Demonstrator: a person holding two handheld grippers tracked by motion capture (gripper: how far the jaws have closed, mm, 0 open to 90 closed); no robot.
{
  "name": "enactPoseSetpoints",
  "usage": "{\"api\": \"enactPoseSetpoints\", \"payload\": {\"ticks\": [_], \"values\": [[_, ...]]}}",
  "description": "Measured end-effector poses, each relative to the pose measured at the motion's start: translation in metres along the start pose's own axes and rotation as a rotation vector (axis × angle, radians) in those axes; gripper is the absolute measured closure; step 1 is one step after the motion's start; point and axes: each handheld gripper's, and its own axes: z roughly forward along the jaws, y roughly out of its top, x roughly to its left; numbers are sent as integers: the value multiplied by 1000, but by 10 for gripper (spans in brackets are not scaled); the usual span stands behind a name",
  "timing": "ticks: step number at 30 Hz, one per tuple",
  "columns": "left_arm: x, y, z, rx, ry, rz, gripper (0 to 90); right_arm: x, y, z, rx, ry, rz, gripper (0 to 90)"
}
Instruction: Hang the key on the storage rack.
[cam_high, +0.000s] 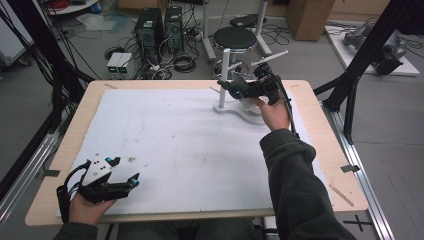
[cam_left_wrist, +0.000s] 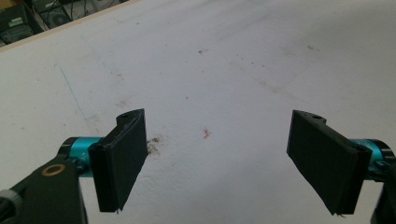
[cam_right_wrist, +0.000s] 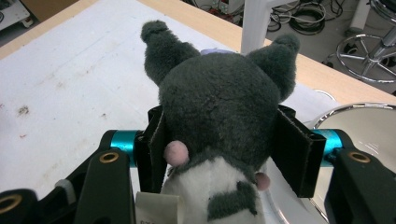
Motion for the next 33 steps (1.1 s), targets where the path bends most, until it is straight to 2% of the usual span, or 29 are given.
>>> {"api": "enactPoseSetpoints", "payload": {"ticks": [19,21,25,28,33], "values": [[0,0,0,0,-1,-2,207,-2,-3,3,37,-11,10,419],[0,0,0,2,-1,1,207,-3,-7,3,24,-11,18,419],[-1,0,0,1,0,-1,207,-8,-17,9,53,-5,31,419],[-1,0,0,2,-1,-3,207,-10,-20,11,44,-9,41,419],[0,0,0,6,1,2,207,-9,-22,14,48,-13,32,418]]}}
